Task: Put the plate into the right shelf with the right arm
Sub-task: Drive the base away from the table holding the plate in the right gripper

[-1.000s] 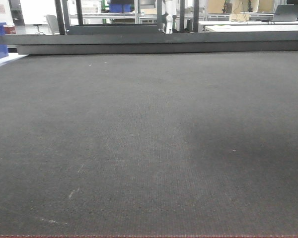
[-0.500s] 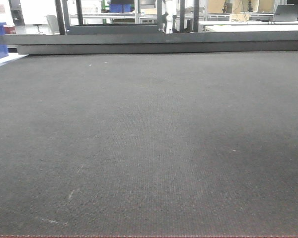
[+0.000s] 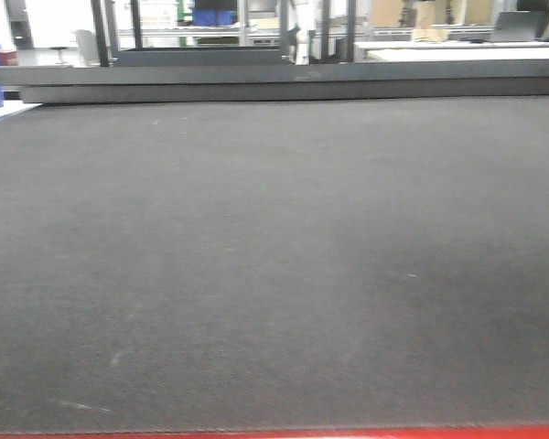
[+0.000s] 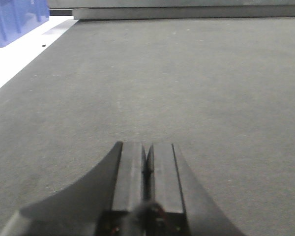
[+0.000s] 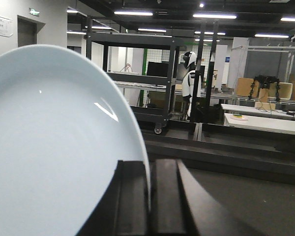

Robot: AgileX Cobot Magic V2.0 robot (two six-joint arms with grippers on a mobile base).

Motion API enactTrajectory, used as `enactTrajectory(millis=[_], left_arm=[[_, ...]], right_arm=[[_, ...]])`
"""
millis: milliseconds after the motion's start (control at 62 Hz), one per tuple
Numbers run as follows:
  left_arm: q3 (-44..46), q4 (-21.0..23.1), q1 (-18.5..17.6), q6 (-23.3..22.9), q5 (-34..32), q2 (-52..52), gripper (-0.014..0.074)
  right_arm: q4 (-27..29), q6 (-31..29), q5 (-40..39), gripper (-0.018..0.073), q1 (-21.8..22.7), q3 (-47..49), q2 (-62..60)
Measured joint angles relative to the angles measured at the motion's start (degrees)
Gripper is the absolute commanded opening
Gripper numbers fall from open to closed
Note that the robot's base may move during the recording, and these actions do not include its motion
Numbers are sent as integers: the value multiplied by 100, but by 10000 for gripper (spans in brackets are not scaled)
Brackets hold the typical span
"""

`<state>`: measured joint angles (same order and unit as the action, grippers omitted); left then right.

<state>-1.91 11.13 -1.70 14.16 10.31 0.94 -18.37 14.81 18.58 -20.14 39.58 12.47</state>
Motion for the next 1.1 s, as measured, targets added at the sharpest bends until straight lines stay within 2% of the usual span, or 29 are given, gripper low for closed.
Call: enactTrajectory(millis=[1097], left_arm=[[0, 0, 0, 0, 0, 0, -47]], right_arm=[[0, 0, 0, 29, 0, 0, 0]])
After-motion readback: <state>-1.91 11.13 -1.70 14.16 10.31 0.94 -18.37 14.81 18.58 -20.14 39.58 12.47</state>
